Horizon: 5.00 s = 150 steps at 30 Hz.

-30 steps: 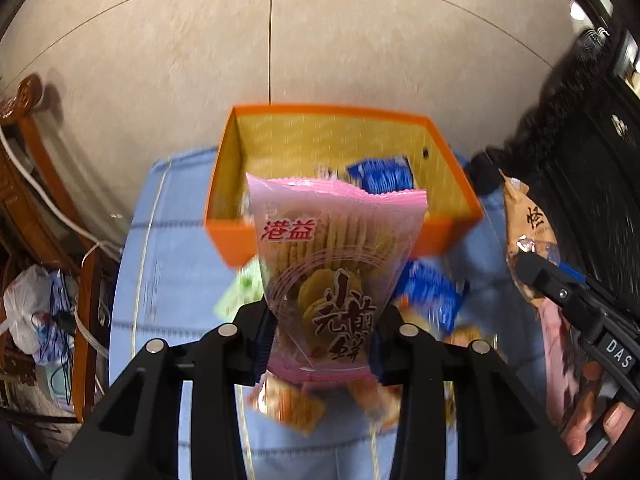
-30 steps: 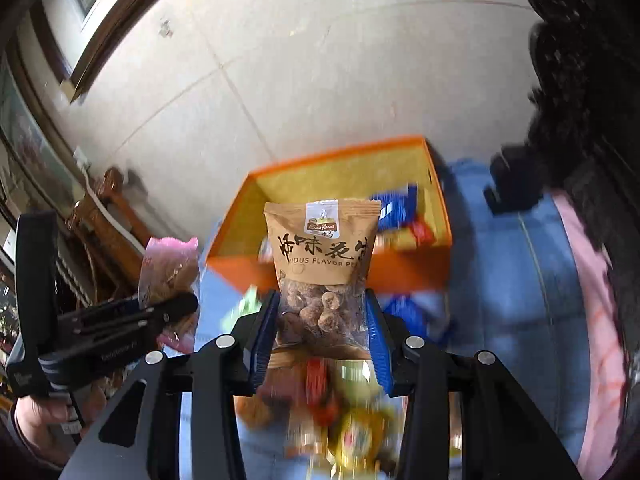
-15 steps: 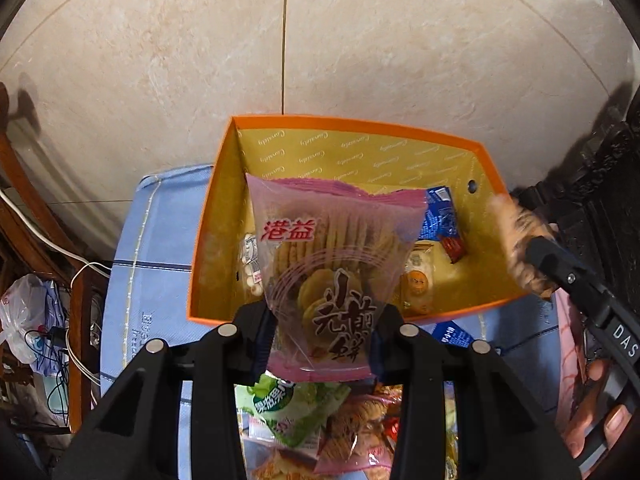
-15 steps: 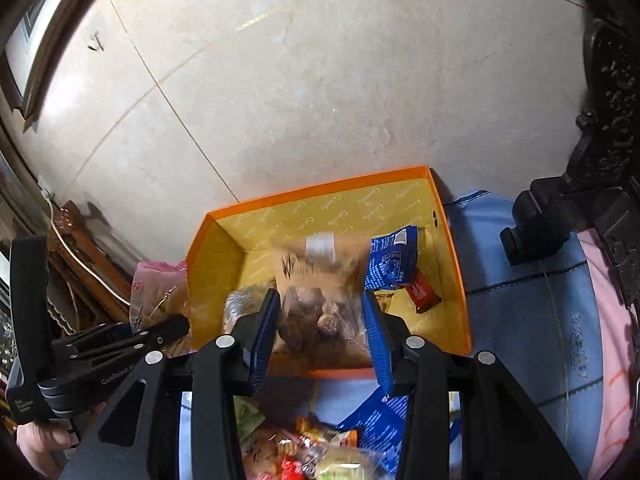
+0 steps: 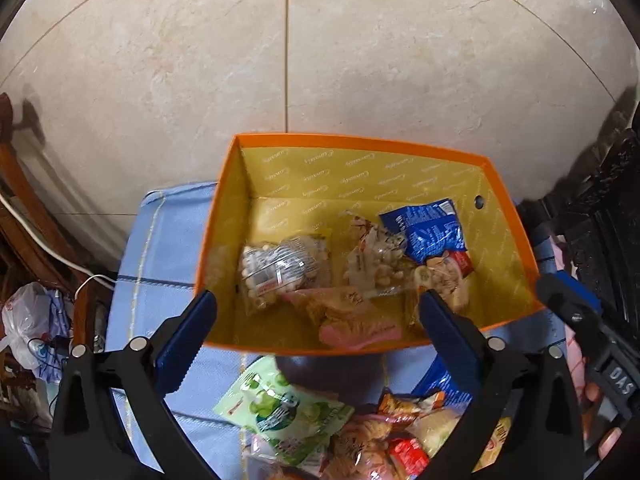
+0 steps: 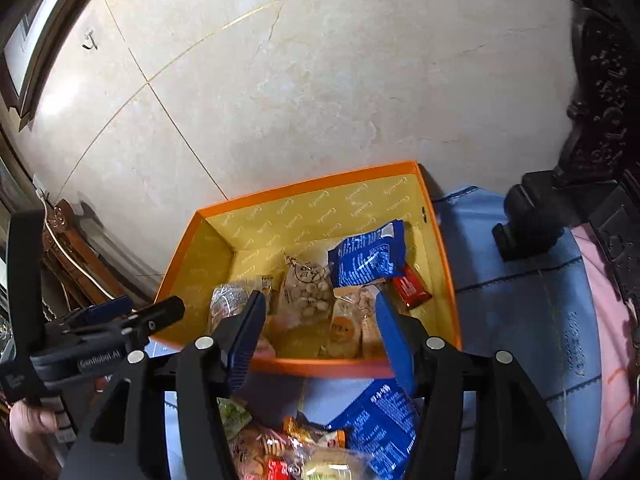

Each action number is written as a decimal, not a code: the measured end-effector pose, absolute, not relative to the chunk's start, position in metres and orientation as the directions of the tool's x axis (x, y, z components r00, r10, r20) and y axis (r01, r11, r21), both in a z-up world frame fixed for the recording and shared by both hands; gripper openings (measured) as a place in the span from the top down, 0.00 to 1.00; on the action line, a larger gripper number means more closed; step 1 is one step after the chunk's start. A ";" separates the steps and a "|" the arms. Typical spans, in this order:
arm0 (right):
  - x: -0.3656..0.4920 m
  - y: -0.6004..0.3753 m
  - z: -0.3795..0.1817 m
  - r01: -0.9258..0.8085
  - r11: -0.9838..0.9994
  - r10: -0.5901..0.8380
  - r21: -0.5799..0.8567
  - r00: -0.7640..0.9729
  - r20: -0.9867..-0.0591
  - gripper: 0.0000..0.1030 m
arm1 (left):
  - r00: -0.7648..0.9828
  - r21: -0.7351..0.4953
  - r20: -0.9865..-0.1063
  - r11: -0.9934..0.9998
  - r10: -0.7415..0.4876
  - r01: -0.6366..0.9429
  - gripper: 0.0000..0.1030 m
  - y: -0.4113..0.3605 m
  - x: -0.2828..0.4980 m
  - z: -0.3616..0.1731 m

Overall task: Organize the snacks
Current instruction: 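Grasp the clear cracker box with the left tool and lift it, then grasp the bread roll pack with the right tool while the left tool holds the cracker box, then lower both snacks into the orange box and open both tools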

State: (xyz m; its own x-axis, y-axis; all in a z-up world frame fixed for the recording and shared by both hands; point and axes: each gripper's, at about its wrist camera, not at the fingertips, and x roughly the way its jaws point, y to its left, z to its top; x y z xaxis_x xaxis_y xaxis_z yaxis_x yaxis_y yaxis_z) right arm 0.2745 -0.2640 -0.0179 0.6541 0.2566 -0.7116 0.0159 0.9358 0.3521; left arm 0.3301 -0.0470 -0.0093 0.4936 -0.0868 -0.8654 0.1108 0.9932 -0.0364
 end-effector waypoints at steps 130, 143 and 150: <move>0.056 -0.266 -0.057 0.001 0.954 0.260 0.299 0.489 -0.833 0.43 | 0.281 -0.059 -0.956 0.994 -0.083 0.094 0.55 0.038 0.080 -0.078; 0.141 -0.257 0.025 -0.062 0.951 0.268 0.302 0.645 -0.715 0.43 | 0.474 -0.105 -0.861 0.976 -0.185 0.191 0.55 -0.024 0.178 0.026; 0.229 -0.259 0.034 -0.060 0.946 0.273 0.319 0.677 -0.684 0.43 | 0.516 -0.097 -0.835 0.974 -0.191 0.204 0.55 -0.051 0.262 0.046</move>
State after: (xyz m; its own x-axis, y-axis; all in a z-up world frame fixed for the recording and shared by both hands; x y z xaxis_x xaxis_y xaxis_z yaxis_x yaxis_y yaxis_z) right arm 0.2288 -0.2591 0.0341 0.6765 0.2732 -0.6839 -0.0595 0.9459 0.3190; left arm 0.2620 -0.0506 0.0456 0.5162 -0.1907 -0.8350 0.2036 0.9743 -0.0966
